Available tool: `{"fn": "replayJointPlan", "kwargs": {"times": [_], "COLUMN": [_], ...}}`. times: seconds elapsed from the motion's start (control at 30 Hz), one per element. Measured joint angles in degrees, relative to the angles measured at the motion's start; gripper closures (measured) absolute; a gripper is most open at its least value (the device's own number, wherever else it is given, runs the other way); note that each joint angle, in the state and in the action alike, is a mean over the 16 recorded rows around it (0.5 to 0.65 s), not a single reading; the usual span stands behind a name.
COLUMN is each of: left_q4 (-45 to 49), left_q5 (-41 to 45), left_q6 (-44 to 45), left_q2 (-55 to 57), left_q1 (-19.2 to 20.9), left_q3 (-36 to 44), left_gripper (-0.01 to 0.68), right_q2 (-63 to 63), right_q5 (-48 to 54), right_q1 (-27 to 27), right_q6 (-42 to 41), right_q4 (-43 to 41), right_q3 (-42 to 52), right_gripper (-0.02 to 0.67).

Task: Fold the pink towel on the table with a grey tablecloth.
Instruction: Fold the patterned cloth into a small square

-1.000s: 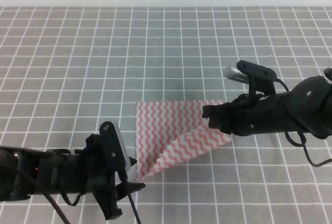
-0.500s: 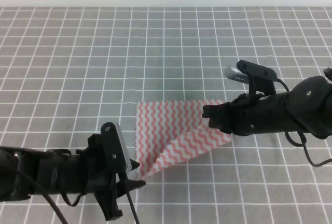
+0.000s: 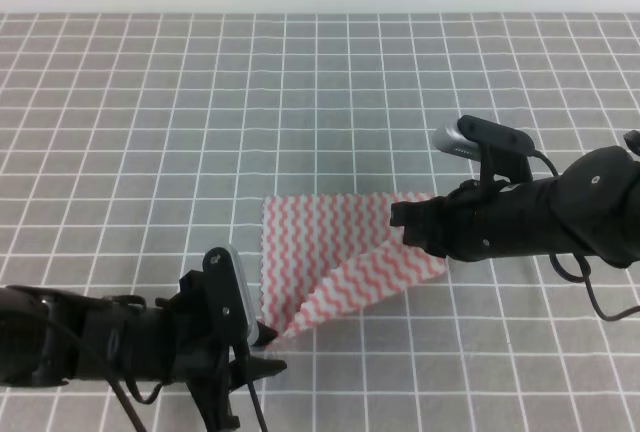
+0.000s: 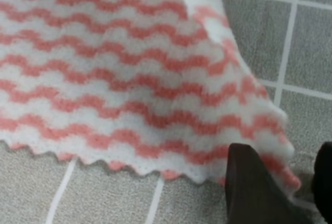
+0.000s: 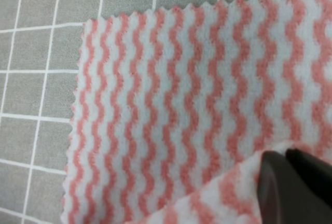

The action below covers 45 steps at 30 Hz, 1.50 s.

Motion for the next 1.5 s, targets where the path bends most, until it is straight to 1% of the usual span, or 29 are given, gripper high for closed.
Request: {"fn": "replayJointPlan", "kwargs": {"times": [0.17,0.33,0.7,0.9,1.03,1.27,1.5], "left_q4": [-0.03,0.15,0.34,0.37,0.11,0.22,0.12], "left_q5": [0.04,-0.06,0.25,-0.99,-2.50,-6.31,-8.25], "left_q6": [0.03,0.02,-0.28,-3.93,-7.53,-13.31,-14.96], "left_q2": [0.35,0.40,0.23,-0.15,-0.50,-0.61,-0.50], "left_q1": [0.00,0.01,0.03,0.04,0.04,0.04,0.04], "left_q3": [-0.03,-0.07,-0.28,-1.76,-3.50,-7.24,-10.64], "left_gripper": [0.434,0.469,0.608,0.658,0.672,0.674,0.674], "right_q2": [-0.11,-0.11,-0.23,-0.17,-0.17,-0.06,-0.11], "right_q5": [0.03,0.10,0.37,0.40,0.26,-0.70,-2.31], "right_q1": [-0.02,-0.02,-0.03,-0.03,-0.16,-0.58,-1.05], "right_q6": [-0.01,-0.01,-0.02,-0.01,0.02,0.02,0.03], "right_q4": [0.05,0.07,0.10,0.10,0.10,0.11,0.42], "right_q3": [0.01,0.01,0.02,0.02,0.02,0.01,0.01], "right_gripper": [0.664,0.664,0.664,0.664,0.664,0.664,0.664]}}
